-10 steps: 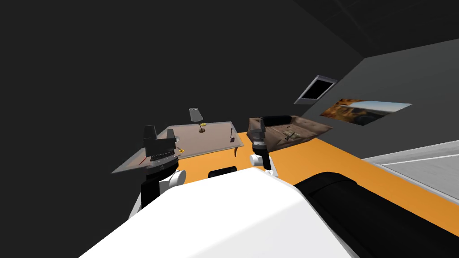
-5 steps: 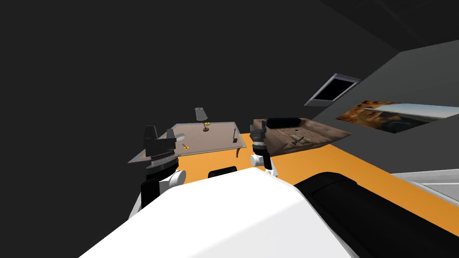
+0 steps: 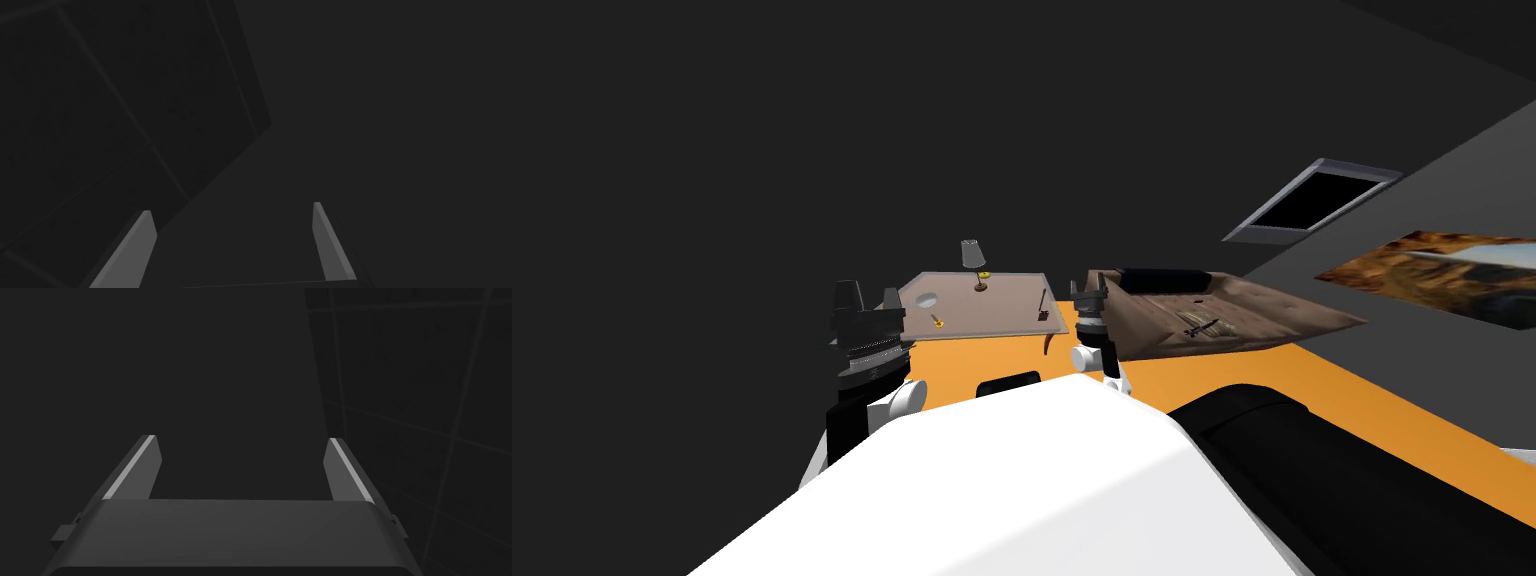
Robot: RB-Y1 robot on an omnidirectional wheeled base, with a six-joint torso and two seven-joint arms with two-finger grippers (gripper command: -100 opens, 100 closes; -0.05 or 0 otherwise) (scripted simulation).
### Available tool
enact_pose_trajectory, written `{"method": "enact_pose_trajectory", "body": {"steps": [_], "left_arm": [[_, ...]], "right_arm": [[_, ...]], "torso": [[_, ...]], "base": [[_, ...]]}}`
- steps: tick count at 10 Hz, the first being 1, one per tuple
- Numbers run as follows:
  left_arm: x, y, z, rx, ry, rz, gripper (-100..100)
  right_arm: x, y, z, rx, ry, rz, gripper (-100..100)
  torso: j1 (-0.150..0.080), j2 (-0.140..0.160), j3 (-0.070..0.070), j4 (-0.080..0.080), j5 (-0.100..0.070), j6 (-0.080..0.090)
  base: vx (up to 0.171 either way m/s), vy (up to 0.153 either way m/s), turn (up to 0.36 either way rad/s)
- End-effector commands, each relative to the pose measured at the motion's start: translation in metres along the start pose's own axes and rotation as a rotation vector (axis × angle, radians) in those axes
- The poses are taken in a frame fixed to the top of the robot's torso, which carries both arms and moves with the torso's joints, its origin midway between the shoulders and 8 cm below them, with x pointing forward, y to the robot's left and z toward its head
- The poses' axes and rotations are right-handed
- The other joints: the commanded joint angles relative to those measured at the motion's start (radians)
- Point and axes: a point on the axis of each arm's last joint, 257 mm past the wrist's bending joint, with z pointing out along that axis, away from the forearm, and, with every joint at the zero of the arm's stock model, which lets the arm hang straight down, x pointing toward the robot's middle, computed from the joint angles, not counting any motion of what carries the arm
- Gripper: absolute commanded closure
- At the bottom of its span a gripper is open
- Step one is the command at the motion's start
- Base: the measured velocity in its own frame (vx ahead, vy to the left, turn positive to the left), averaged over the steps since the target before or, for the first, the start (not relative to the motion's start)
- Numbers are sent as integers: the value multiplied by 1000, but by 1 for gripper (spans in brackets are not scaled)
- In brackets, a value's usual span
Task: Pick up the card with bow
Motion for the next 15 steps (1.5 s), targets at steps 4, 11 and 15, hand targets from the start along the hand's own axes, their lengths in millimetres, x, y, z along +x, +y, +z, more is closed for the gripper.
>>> {"method": "enact_pose_trajectory", "body": {"steps": [4, 11, 15], "left_arm": [[0, 0, 0, 0, 0, 0, 0], [0, 0, 0, 0, 0, 0, 0], [0, 0, 0, 0, 0, 0, 0]], "right_arm": [[-17, -5, -3, 5, -42, 112, -100], [-54, -26, -17, 34, -132, 314, -100], [-74, -35, -24, 39, -190, 412, -100]], "torso": [[0, 0, 0, 0, 0, 0], [0, 0, 0, 0, 0, 0], [0, 0, 0, 0, 0, 0]], "base": [[5, -1, 99], [9, 0, 172], [8, -2, 124]]}}
